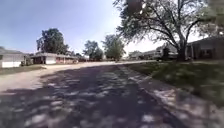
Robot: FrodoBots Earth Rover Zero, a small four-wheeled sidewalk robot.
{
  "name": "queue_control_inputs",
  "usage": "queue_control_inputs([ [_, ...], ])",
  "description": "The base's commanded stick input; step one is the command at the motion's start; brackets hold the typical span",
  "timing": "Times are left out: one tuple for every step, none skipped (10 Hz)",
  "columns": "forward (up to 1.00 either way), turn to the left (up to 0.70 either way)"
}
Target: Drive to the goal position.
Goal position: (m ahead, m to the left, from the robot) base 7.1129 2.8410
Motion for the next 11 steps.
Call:
queue_control_inputs([
  [0.7, 0.0],
  [0.7, 0.0],
  [0.7, 0.0],
  [0.7, 0.0],
  [0.7, 0.0],
  [0.7, 0.0],
  [0.7, 0.0],
  [0.7, 0.0],
  [0.7, 0.0],
  [0.7, 0.0],
  [0.7, 0.0],
])
